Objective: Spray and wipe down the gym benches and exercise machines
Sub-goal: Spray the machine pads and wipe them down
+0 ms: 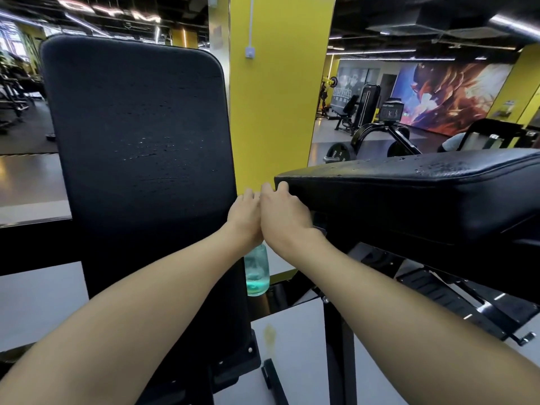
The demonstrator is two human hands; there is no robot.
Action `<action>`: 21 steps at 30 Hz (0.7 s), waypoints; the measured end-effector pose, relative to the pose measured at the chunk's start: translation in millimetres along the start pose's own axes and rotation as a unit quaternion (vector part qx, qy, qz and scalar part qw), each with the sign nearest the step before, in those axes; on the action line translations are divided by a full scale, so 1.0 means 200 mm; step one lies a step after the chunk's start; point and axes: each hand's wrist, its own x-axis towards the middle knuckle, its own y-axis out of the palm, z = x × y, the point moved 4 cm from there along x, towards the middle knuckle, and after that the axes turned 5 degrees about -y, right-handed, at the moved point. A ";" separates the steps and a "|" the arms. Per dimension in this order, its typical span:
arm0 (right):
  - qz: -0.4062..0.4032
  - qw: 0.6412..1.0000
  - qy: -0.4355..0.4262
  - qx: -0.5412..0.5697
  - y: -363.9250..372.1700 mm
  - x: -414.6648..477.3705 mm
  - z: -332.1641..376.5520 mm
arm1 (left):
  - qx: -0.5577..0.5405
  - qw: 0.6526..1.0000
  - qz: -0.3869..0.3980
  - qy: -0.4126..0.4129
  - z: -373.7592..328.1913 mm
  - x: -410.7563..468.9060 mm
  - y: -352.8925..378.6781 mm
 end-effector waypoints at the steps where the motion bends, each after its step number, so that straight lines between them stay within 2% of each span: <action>1: -0.006 1.000 0.006 0.027 -0.01 0.00 0.00 | 0.047 0.998 -0.026 0.022 0.02 0.01 0.00; 2: -0.019 0.998 0.018 0.059 -0.03 0.01 0.00 | 0.076 0.997 -0.016 0.025 0.04 0.00 -0.02; 3: -0.037 0.995 0.025 0.093 -0.06 0.01 0.00 | 0.055 0.997 -0.026 0.043 0.05 -0.02 -0.04; 4: -0.066 0.989 0.035 0.127 -0.08 0.01 0.00 | -0.041 0.999 -0.033 0.011 0.08 -0.04 -0.10; 5: -0.098 0.981 0.042 0.161 -0.12 0.02 0.00 | -0.181 0.982 -0.050 -0.029 0.12 -0.06 -0.16; 7: -0.150 0.959 0.038 0.235 -0.19 0.02 0.00 | -0.409 0.903 -0.065 -0.114 0.19 -0.10 -0.29; 8: -0.175 0.943 0.034 0.280 -0.23 0.03 0.00 | -0.496 0.856 -0.036 -0.145 0.21 -0.14 -0.38; 10: -0.224 0.902 0.030 0.367 -0.32 0.04 0.01 | -0.651 0.729 0.098 -0.185 0.15 -0.22 -0.51; 11: -0.246 0.886 0.028 0.392 -0.36 0.04 0.02 | -0.694 0.675 0.165 -0.187 0.12 -0.24 -0.57; 12: -0.261 0.875 0.028 0.406 -0.40 0.04 0.03 | -0.727 0.629 0.210 -0.178 0.09 -0.26 -0.63; 13: -0.274 0.869 0.025 0.412 -0.43 0.03 0.05 | -0.757 0.593 0.220 -0.166 0.08 -0.25 -0.68; 14: -0.283 0.867 0.023 0.409 -0.46 0.03 0.06 | -0.784 0.562 0.212 -0.159 0.08 -0.23 -0.73; 15: -0.289 0.873 0.024 0.391 -0.50 0.02 0.06 | -0.799 0.548 0.198 -0.152 0.08 -0.21 -0.78; 19: -0.256 0.942 0.030 0.215 -0.67 -0.04 0.03 | -0.839 0.504 0.177 -0.103 0.02 -0.09 -0.95; 21: -0.231 0.959 0.042 0.160 -0.76 -0.09 -0.02 | -0.860 0.479 0.164 -0.066 -0.03 0.00 -1.00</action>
